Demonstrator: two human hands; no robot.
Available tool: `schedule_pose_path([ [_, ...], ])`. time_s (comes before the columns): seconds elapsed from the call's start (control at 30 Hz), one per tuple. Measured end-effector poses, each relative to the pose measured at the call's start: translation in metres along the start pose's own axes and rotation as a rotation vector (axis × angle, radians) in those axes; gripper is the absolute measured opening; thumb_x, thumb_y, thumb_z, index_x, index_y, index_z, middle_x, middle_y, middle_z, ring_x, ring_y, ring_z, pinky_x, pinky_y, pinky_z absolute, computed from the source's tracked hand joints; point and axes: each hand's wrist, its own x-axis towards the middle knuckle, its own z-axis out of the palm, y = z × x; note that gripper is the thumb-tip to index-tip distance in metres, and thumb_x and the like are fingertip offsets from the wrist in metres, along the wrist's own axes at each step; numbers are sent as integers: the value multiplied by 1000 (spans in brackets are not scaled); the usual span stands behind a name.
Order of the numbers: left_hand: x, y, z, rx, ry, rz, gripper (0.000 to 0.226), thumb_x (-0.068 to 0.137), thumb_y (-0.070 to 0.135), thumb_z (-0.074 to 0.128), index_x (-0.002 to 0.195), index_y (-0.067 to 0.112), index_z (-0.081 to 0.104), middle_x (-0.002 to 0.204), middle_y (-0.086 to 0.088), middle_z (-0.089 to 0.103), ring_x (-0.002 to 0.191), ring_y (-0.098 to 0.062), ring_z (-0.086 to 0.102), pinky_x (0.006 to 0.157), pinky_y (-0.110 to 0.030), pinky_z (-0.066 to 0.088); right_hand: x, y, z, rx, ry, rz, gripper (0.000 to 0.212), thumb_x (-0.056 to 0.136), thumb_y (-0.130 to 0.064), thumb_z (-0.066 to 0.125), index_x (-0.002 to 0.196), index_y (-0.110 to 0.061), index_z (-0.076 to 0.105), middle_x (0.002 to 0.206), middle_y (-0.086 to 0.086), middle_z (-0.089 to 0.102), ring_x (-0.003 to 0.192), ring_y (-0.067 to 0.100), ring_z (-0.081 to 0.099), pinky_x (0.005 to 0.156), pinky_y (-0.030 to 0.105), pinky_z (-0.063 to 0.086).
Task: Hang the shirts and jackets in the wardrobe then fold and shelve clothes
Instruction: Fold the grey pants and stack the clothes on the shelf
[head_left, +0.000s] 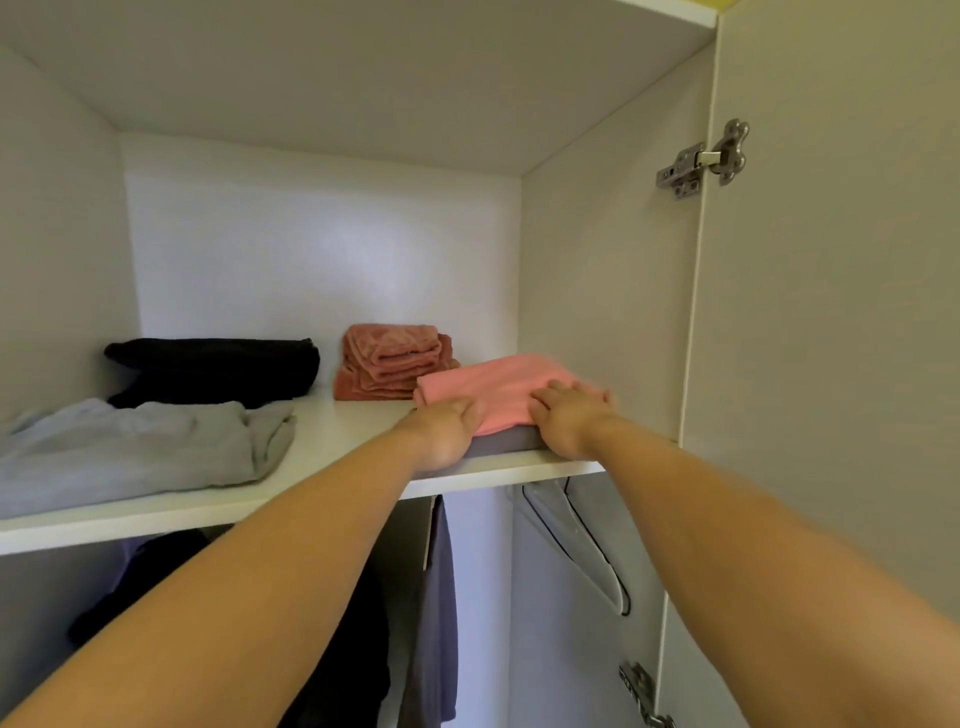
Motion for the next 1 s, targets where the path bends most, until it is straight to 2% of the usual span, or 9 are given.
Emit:
schedule_pose_path([
  [0.2,-29,12,5,101,270,76,52,107,46,25,148,18,41,150,-10,47,134,-31,45,112,-40,33,-19,1,6,53,110,-40,54,105,-45,15,156,-29,19,166,-1,7,153,27,3,119,61,0],
  [0.27,-57,19,17,230,563,225,43,104,40,35,132,15,55,128,-8,62,117,-29,54,105,-39,34,-44,-4,16,138,388,-106,46,104,-41,27,143,-23,44,154,8,35,145,28,25,118,59,11],
  [0.33,-93,15,45,241,795,445,27,97,32,47,111,14,62,108,-4,64,101,-24,55,93,-38,39,-82,-15,44,216,737,-157,30,99,-36,43,115,-19,61,124,7,57,120,28,49,101,48,33],
  [0.4,-128,-6,85,331,772,530,14,94,26,53,97,14,61,99,-3,60,90,-24,53,80,-38,40,-116,-31,82,335,871,-131,21,94,-36,51,100,-19,61,105,4,59,98,26,53,81,40,37],
  [0.5,-164,-55,128,512,414,193,24,98,31,47,114,18,58,116,-2,55,103,-24,53,87,-35,38,-146,-63,135,541,544,-45,23,98,-40,49,100,-18,55,101,2,59,94,27,57,78,39,43],
  [0.57,-174,-87,135,498,339,-123,37,99,35,47,133,19,48,137,-5,45,121,-26,46,98,-37,39,-149,-85,162,529,241,-20,31,100,-46,41,107,-17,50,106,5,61,95,29,60,77,39,50],
  [0.67,-182,-124,129,468,220,-405,55,101,37,48,149,18,30,150,-16,29,130,-34,40,101,-42,43,-140,-117,187,434,53,-22,40,102,-49,36,120,-14,47,111,11,63,96,32,63,72,39,50],
  [0.8,-178,-160,133,287,50,-571,73,104,39,43,159,16,1,154,-22,22,129,-37,45,98,-43,46,-119,-153,210,461,-109,74,51,101,-51,39,135,-13,40,120,12,61,104,32,63,77,39,53],
  [1.0,-161,-192,167,249,-18,-537,88,101,20,47,155,11,-22,124,-18,58,95,-31,63,82,-43,54,-88,-168,246,453,-263,215,35,96,-26,61,127,-12,53,111,10,64,99,30,67,86,40,58],
])
